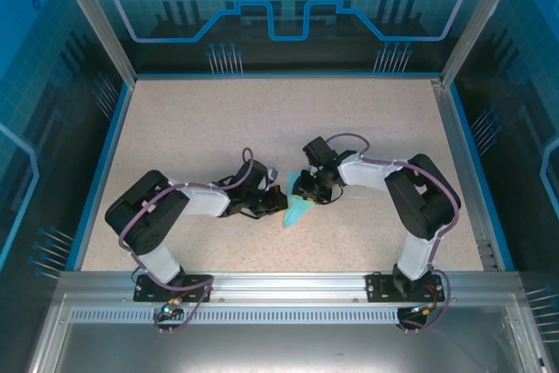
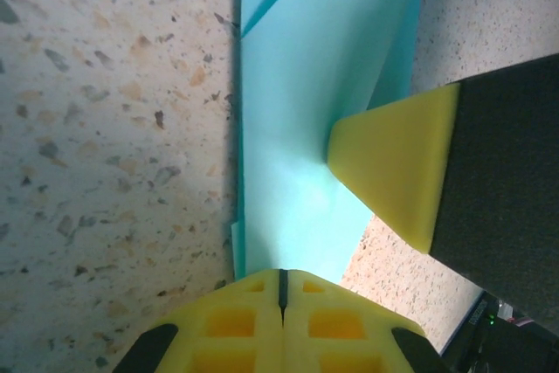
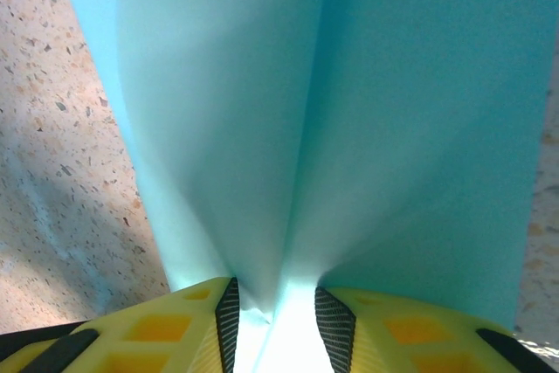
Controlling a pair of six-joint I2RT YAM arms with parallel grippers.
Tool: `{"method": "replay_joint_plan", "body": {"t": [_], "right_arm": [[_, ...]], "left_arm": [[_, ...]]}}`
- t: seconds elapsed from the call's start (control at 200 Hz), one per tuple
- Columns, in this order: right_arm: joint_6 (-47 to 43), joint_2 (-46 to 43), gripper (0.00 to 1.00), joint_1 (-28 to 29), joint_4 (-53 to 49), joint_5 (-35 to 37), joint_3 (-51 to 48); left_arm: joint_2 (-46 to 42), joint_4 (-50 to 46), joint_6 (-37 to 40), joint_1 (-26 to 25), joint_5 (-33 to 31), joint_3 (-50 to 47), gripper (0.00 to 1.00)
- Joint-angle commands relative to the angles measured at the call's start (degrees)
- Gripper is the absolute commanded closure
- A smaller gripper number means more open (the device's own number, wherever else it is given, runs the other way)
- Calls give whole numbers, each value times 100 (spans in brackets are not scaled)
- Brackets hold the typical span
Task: Fold a paper plane with a square sheet of paper (pick it up from the middle)
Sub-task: Fourth fold the wing at the center of the table.
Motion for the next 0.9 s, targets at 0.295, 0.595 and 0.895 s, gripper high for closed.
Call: {"method": "replay_joint_plan", "body": {"t": [0.295, 0.595, 0.895], "right_arm": [[79, 733, 68, 16, -551, 458, -527], [86, 740, 69, 15, -548, 454, -545], [-11, 64, 67, -20, -185, 248, -521]], "left_arm": [[178, -188, 139, -24, -23, 161, 97], [232, -352, 171, -22, -24, 214, 98], [250, -753, 243, -20, -32, 222, 99]]}}
